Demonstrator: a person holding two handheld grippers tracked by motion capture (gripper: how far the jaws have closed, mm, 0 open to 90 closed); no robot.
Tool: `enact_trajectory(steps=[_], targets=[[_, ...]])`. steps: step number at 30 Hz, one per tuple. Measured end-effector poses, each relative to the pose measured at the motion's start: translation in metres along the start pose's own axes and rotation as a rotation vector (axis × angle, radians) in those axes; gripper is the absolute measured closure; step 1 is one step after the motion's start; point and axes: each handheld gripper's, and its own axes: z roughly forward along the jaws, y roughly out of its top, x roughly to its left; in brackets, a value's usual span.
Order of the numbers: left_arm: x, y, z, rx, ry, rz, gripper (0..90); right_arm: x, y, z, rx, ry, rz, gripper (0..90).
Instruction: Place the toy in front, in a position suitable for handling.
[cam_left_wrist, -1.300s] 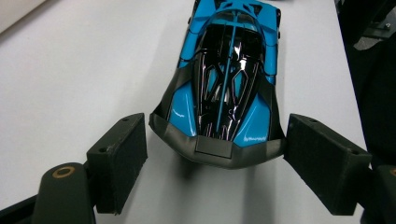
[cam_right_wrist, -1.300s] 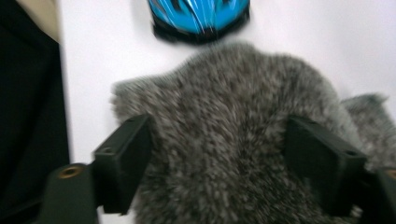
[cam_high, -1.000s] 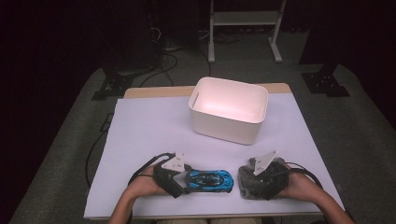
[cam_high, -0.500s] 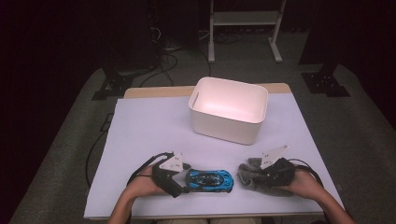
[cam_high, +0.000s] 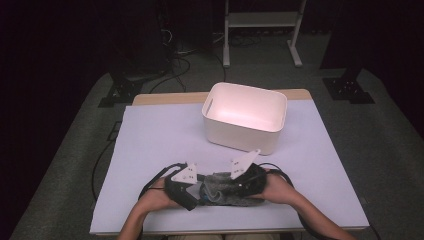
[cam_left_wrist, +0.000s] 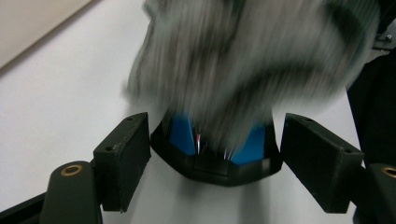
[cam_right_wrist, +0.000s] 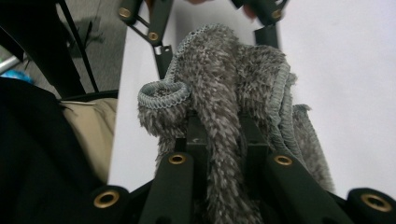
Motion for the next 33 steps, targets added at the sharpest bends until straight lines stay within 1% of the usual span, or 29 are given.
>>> enact_trajectory(steps=[2,3,4,5,6,8,9,10,13,14,16,19,20,22,24,26,27,28,30,31,33], targets=[[0.0,0.001,0.0,-0.008,0.001,0.001,23.9,-0.004,-0.001,0.013,0.034,0.015,0.007,77.7],[0.0,0.001,0.001,-0.007,0.003,0.003,23.8,-0.004,-0.003,0.017,0.034,0.021,0.006,77.6],[0.001,0.001,0.001,-0.001,0.004,0.002,24.0,-0.005,-0.004,0.017,0.023,0.03,0.021,77.6],[0.001,0.0,0.003,0.005,-0.001,-0.003,24.3,-0.005,-0.004,0.017,0.023,0.029,0.02,77.5],[0.001,0.0,0.004,-0.002,-0.004,-0.015,24.4,-0.004,-0.004,0.016,0.028,0.023,0.016,77.4],[0.001,0.002,0.005,0.003,-0.004,-0.017,24.5,-0.002,-0.003,0.014,0.041,0.011,0.0,77.3],[0.001,0.002,0.005,0.003,-0.004,-0.017,24.5,-0.002,-0.003,0.014,0.041,0.011,0.0,77.3],[0.001,0.003,0.005,0.011,-0.003,-0.016,24.6,0.0,-0.005,0.01,0.053,0.003,-0.007,77.1],[0.001,0.001,0.006,0.005,-0.007,-0.038,24.6,0.001,-0.012,0.002,0.066,-0.005,-0.004,77.2],[0.002,0.001,0.005,0.009,-0.011,-0.035,24.6,0.0,-0.016,-0.001,0.069,-0.012,0.0,77.1],[0.003,0.0,0.006,0.007,-0.021,-0.048,24.6,-0.001,-0.024,-0.007,0.079,-0.023,0.018,77.1],[0.005,-0.001,0.006,0.008,-0.032,-0.055,24.4,-0.002,-0.037,-0.014,0.087,-0.038,0.045,77.1],[0.004,-0.001,0.008,0.029,-0.035,-0.053,23.1,-0.002,-0.04,-0.017,0.093,-0.042,0.052,77.0],[0.003,-0.003,0.012,0.069,-0.029,-0.034,22.7,-0.003,-0.046,-0.021,0.103,-0.048,0.063,77.0],[0.002,-0.004,0.014,0.075,-0.026,-0.031,22.0,-0.004,-0.049,-0.023,0.114,-0.05,0.07,77.0],[0.002,-0.003,0.016,0.077,-0.032,-0.032,22.1,-0.004,-0.048,-0.023,0.115,-0.053,0.066,77.0],[0.002,-0.001,0.016,0.086,-0.029,-0.019,22.1,-0.003,-0.042,-0.022,0.106,-0.054,0.05,77.0],[0.002,-0.001,0.016,0.086,-0.029,-0.019,22.0,-0.003,-0.039,-0.02,0.103,-0.051,0.044,77.0],[0.002,-0.001,0.017,0.078,-0.03,-0.017,21.4,-0.002,-0.03,-0.014,0.093,-0.039,0.026,76.9],[0.001,-0.001,0.018,0.076,-0.031,-0.013,20.6,-0.001,-0.024,-0.009,0.092,-0.035,0.008,76.9],[0.0,0.0,0.021,0.079,-0.018,-0.001,18.6,-0.001,-0.015,-0.002,0.09,-0.028,-0.015,76.9]])
